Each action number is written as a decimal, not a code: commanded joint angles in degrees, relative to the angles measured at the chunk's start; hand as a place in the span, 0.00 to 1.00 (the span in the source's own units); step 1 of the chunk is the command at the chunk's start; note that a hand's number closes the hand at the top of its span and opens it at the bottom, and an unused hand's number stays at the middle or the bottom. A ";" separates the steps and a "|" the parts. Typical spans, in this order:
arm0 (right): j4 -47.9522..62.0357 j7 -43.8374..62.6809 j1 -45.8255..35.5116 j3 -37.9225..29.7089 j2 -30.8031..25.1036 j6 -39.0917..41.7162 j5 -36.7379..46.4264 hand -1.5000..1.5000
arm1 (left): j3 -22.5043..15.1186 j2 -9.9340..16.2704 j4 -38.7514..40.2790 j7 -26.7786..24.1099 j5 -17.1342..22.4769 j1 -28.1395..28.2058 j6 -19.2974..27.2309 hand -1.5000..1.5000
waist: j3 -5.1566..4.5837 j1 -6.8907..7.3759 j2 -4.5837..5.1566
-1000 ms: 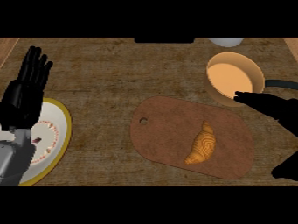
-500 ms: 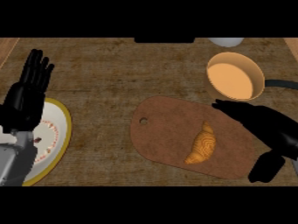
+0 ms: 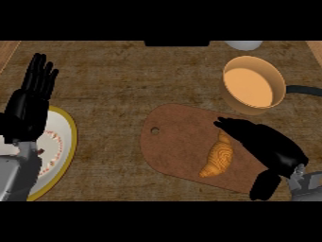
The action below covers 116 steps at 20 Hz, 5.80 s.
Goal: Pick the croissant from the cutting board and place it in the pot
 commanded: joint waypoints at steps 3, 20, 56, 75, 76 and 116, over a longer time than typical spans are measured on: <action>-0.23 -5.39 2.27 -1.63 3.37 -0.22 5.74 0.00 | 0.84 -1.23 -2.29 2.35 -1.54 0.40 -1.66 0.50 | 0.00 -0.05 -0.04; 21.22 -11.90 -0.24 -0.10 14.27 -8.13 22.08 0.00 | 3.56 -3.75 -5.20 3.18 -3.86 3.24 -3.83 0.50 | 0.01 0.34 -0.01; 13.76 26.30 -20.47 21.80 31.09 -30.55 29.23 1.00 | 5.06 -6.01 1.66 2.72 -4.97 -4.52 -7.37 0.50 | -0.08 3.86 0.23; 3.35 40.80 -32.19 0.72 21.01 -27.11 42.53 1.00 | 8.02 -4.76 0.61 2.42 -5.76 -1.61 -5.79 0.50 | 0.02 -0.70 -0.18; 2.69 42.78 -34.67 -0.55 23.27 -22.24 41.93 1.00 | 6.14 -5.22 -2.88 6.07 -6.63 -2.41 -4.76 0.50 | 0.02 -0.38 -0.31; 61.82 -23.19 -32.63 -36.76 9.03 -39.92 13.28 0.00 | 5.76 -8.50 -2.07 3.23 -8.72 -1.02 -5.42 0.50 | 0.05 1.02 0.37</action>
